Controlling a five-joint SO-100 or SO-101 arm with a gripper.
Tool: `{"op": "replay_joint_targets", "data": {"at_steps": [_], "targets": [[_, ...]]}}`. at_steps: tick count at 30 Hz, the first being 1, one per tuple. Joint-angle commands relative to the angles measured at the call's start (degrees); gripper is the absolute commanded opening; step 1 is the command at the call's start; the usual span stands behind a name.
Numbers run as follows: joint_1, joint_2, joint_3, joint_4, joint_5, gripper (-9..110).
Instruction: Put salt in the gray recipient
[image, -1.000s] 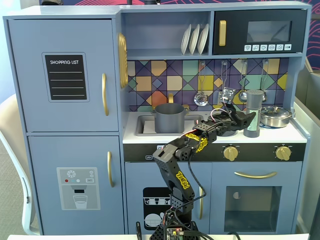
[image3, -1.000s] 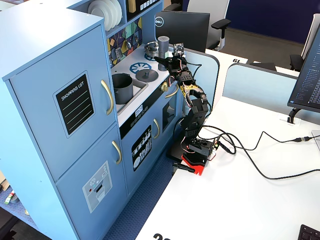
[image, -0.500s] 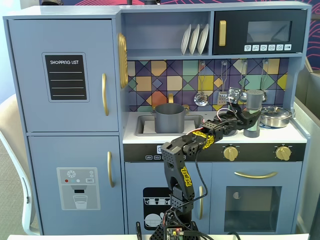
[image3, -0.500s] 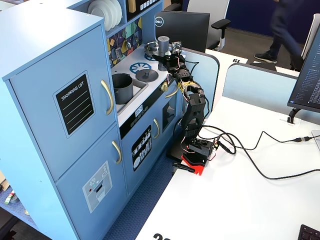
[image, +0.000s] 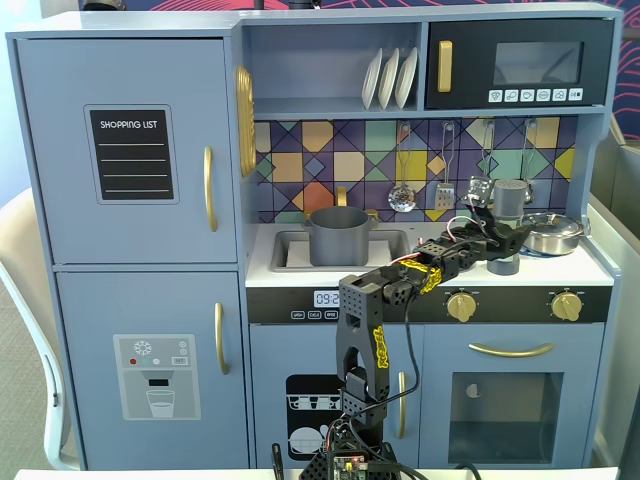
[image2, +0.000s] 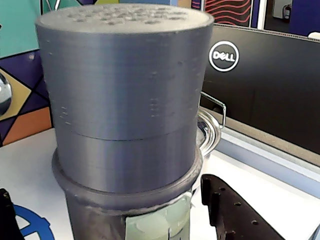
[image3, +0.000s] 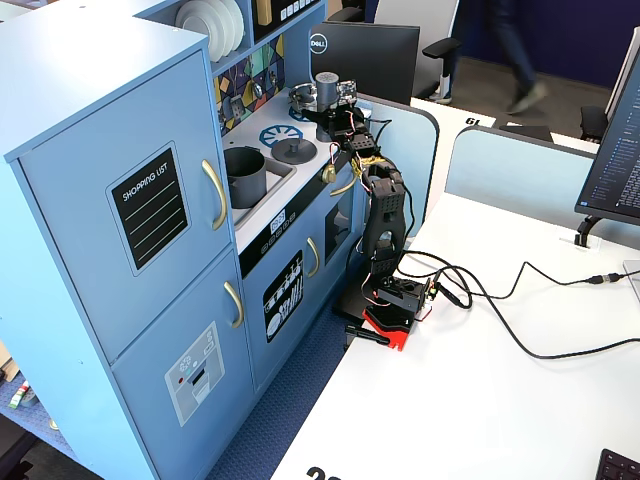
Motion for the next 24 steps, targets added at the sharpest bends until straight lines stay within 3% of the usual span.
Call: {"op": "replay_joint_targets", "data": {"at_steps": [1, 12, 22, 24], "targets": [[-1.0, -0.5, -6.0, -1.6, -1.0, 51], [-1.6, -3.4, -9.4, -2.0, -1.1, 44], [-2.8, -1.8, -7.3, -1.0, -3.3, 0], [-2.9, -0.7, -6.2, -1.5, -2.9, 0]]}}
